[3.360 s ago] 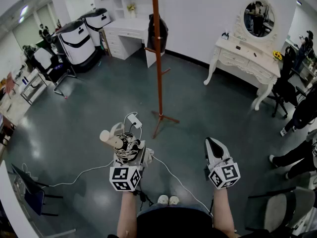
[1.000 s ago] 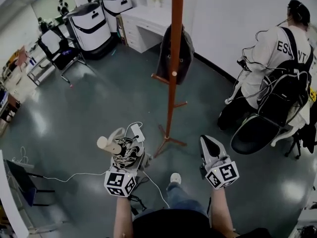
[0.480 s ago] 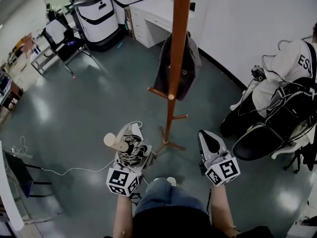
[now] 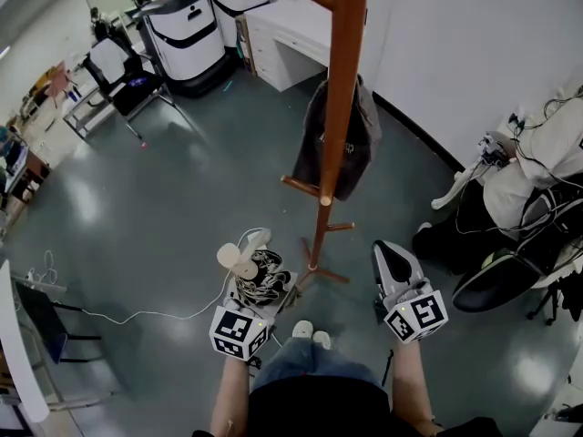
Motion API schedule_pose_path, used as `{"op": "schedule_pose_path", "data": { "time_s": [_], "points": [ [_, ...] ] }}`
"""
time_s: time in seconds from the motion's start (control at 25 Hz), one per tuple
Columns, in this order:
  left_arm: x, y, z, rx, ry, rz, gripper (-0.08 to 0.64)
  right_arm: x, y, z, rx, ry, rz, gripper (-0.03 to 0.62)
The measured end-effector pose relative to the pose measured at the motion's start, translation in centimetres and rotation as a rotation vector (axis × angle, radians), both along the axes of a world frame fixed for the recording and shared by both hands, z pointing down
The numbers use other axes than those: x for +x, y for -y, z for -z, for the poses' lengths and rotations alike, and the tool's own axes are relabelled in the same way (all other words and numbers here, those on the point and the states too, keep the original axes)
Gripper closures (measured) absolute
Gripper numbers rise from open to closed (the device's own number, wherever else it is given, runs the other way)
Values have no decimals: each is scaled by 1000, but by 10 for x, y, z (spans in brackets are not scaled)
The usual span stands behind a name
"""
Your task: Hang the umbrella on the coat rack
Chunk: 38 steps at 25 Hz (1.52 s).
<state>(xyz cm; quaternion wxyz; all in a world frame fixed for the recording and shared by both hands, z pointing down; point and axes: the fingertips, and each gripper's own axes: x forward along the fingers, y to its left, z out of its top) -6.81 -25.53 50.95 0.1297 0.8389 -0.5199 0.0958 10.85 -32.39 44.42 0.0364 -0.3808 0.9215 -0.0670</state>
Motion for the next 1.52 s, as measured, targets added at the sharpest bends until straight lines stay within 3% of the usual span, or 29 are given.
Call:
{"op": "schedule_pose_path", "data": {
  "time_s": [0.2,0.4,0.72,1.16,1.52],
  "points": [
    [16,-4,9,5,46,-93,267,-13,7,0,4,13,-6,584],
    [44,1,23,9,42,-187,267,-15,12,-2,-2,16,-20,584],
    [70,26,46,33,79,-277,267,1,16,-2,-18,23,-67,584],
    [61,55,48,23,82,-280,267,3,27,-2,-26,22,-79,584],
    [41,81,35,-2,63,-234,267,3,37,-5,-27,14,-78,584]
  ]
}}
